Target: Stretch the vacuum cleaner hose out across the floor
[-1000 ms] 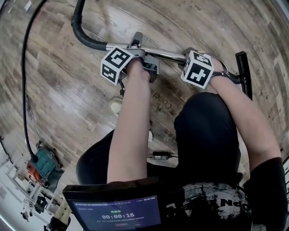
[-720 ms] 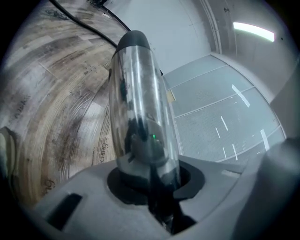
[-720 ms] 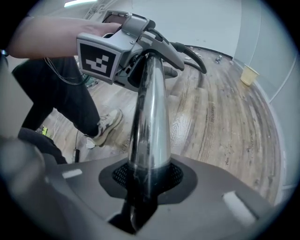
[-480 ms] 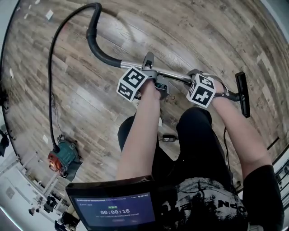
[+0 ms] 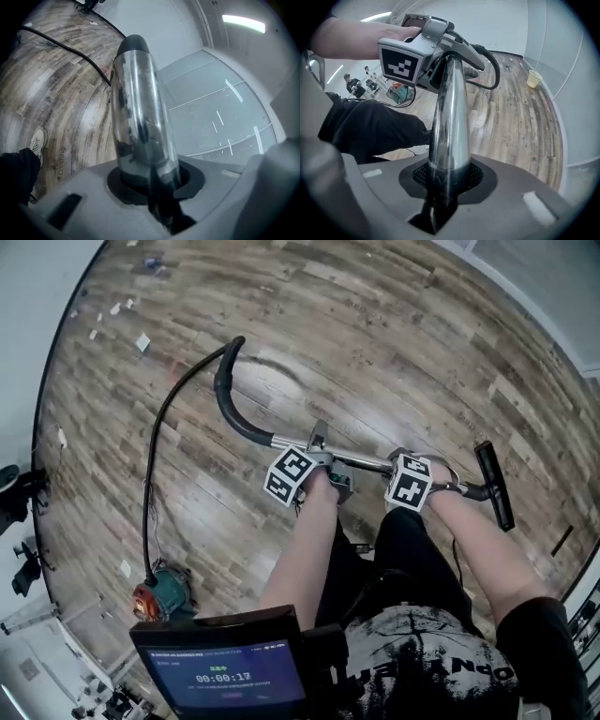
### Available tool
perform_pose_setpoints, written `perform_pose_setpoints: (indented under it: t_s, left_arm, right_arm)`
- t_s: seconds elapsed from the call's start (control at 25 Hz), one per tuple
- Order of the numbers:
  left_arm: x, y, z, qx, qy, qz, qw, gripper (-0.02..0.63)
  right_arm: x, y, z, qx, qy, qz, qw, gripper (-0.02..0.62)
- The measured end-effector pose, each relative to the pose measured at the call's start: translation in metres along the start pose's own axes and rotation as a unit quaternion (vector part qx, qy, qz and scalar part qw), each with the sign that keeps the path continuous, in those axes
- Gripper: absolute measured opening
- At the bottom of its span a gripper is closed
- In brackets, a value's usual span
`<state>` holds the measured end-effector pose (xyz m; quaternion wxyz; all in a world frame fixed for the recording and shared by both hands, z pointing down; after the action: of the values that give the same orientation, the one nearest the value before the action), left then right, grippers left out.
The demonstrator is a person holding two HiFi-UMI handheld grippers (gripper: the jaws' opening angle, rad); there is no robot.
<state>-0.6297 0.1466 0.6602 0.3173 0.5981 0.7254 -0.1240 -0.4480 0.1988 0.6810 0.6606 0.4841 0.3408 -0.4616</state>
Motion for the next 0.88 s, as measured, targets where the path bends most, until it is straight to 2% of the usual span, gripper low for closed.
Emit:
perform_pose_setpoints:
  t_s: [0.24,0.52,0.6,0.68,0.76,0.88]
  left_arm:
    - [0.042,0.025,0.054,-0.011,0.006,0.007,0.9999,0.089]
    - [0.079,0.028,0.111,-0.025,0.050,0.029,0.9980,0.083]
    - [0.086,0.021,0.124,-0.031,0.081,0.026,0.9958,0.083]
    - [0.092,0.011,0.136,-0.044,0.130,0.020,0.9903,0.087]
    - [0.093,-0.002,0.150,-0.061,0.184,0.007,0.9811,0.095]
    - [0.090,-0.030,0.181,-0.092,0.258,-0.009,0.9616,0.101]
  right_arm:
    - [0.064,0.015,-0.028,0.001,-0.002,0.015,1.000,0.104]
    - [0.118,0.013,-0.048,0.001,-0.033,0.036,0.999,0.106]
    - [0.127,0.006,-0.054,-0.011,-0.056,0.040,0.998,0.106]
    - [0.134,-0.005,-0.056,-0.023,-0.078,0.046,0.996,0.106]
    - [0.140,-0.018,-0.054,-0.035,-0.098,0.054,0.993,0.106]
    - [0.156,-0.036,-0.042,-0.058,-0.131,0.063,0.988,0.106]
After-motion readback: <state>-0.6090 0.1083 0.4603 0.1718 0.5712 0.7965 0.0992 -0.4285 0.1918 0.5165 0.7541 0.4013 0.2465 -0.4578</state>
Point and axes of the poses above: the fingertips, and each gripper's own axes: x backward along the fingers, z to its right, y out of its underside, the point moved 4 cm from there along x, backward along the fingers, and after that the axes turned 5 degrees about -y, right-handed, at the moved point
